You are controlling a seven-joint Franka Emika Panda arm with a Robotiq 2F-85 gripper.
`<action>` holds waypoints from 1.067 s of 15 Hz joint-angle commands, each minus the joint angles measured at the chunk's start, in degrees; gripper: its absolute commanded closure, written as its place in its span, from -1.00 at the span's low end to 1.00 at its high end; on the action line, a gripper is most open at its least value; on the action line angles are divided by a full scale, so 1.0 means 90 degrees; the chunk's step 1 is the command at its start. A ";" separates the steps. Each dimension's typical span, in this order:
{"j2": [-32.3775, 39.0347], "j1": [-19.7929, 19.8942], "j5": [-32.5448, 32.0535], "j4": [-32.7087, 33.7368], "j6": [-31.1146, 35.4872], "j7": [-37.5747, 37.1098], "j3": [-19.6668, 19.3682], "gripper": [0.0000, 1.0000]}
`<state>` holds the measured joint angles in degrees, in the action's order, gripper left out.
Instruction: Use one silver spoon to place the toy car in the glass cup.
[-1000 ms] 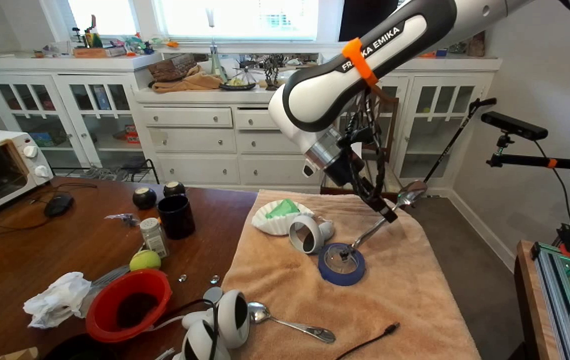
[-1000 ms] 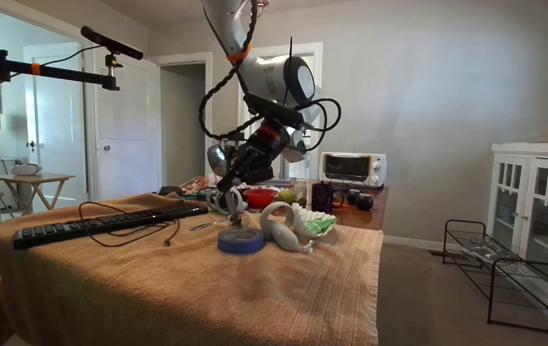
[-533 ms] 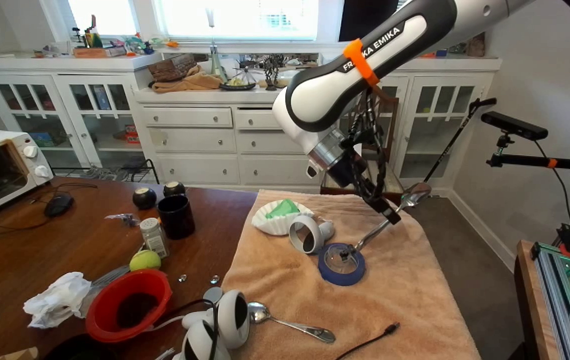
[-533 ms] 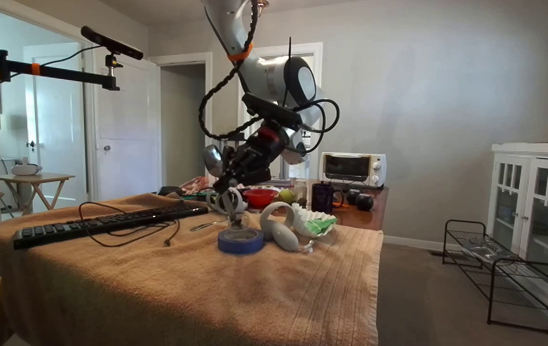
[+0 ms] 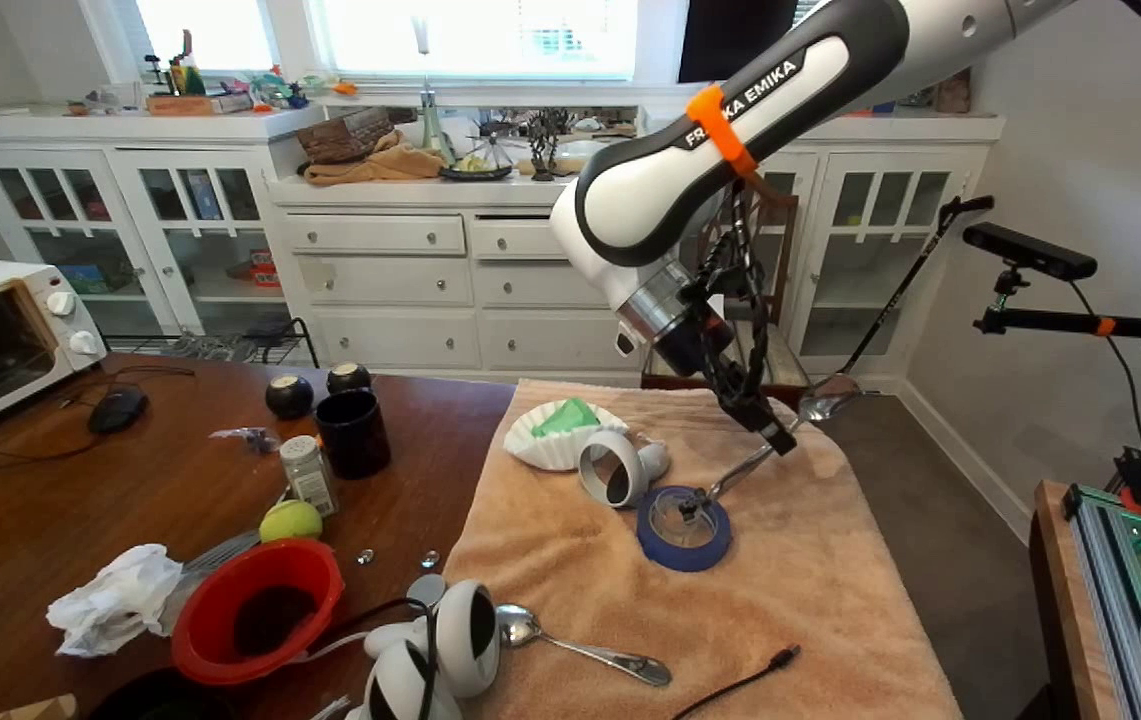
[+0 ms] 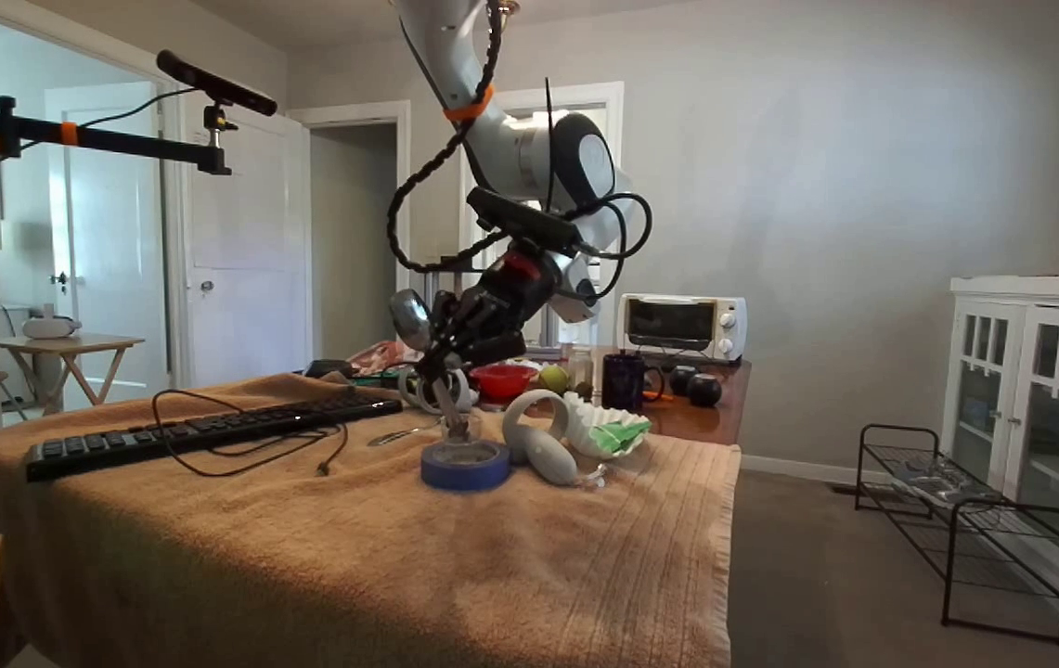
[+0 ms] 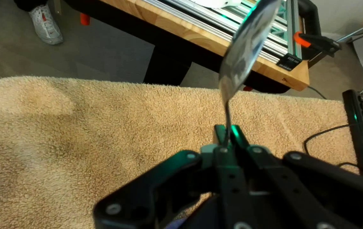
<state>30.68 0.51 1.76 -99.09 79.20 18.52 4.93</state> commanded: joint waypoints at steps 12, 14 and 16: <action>-0.0120 0.0001 0.0382 -0.0043 0.0278 -0.0137 0.0036 0.98; -0.0182 -0.0013 0.0375 -0.0053 0.0259 -0.0165 0.0033 0.98; -0.0228 -0.0026 0.0366 -0.0049 0.0213 -0.0182 0.0035 0.98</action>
<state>30.07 0.46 3.81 -98.98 81.97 17.86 5.16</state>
